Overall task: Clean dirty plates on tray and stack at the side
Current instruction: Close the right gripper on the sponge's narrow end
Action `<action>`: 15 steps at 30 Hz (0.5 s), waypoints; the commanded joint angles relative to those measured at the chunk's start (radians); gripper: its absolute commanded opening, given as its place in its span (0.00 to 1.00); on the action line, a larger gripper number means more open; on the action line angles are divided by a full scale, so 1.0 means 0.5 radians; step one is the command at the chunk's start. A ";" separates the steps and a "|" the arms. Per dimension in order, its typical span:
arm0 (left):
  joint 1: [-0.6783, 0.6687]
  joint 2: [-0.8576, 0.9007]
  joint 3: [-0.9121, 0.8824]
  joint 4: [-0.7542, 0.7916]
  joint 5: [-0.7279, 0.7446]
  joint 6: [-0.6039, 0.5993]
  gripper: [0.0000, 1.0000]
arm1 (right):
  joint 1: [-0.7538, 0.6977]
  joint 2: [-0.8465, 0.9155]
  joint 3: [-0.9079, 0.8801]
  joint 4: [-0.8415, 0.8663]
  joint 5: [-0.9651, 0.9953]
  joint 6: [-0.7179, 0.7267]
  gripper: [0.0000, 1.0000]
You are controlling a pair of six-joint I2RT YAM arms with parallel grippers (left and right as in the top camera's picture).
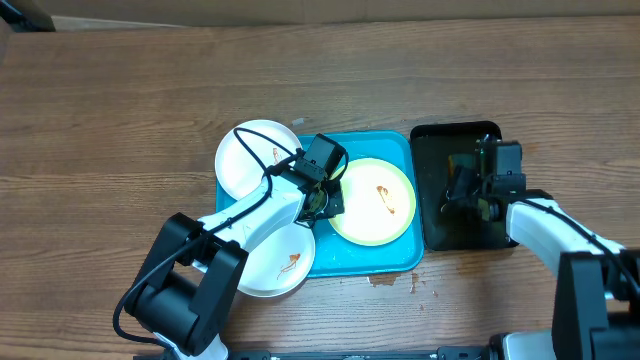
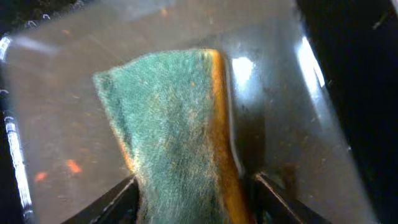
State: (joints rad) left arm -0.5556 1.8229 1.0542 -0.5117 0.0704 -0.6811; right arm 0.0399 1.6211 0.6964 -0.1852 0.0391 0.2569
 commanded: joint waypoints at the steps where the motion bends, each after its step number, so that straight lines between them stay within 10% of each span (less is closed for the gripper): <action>1: 0.011 0.031 -0.009 -0.008 -0.021 0.018 0.15 | 0.000 0.098 -0.035 0.020 0.011 0.003 0.49; 3: 0.011 0.031 -0.009 -0.011 -0.021 0.023 0.15 | 0.000 0.114 -0.034 0.033 0.011 -0.005 0.08; 4: 0.011 0.031 -0.009 -0.012 -0.021 0.033 0.15 | -0.001 0.114 -0.034 0.033 0.015 -0.005 0.04; 6: 0.011 0.031 -0.009 -0.015 -0.021 0.033 0.15 | -0.002 0.114 -0.031 0.033 0.018 -0.005 0.05; 8: 0.011 0.031 -0.009 -0.015 -0.021 0.032 0.17 | -0.002 0.114 -0.031 0.032 0.018 -0.004 0.56; 9: 0.011 0.031 -0.009 -0.014 -0.021 0.032 0.17 | -0.002 0.114 -0.031 0.032 0.018 -0.004 0.62; 13: 0.011 0.031 -0.009 -0.014 -0.021 0.032 0.19 | -0.002 0.114 -0.031 0.031 0.018 -0.004 0.64; 15: 0.011 0.031 -0.009 -0.014 -0.021 0.032 0.20 | -0.002 0.114 -0.031 0.024 0.018 -0.004 0.43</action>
State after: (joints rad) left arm -0.5556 1.8229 1.0542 -0.5156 0.0704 -0.6781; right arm 0.0402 1.6447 0.7025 -0.1440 0.0540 0.2481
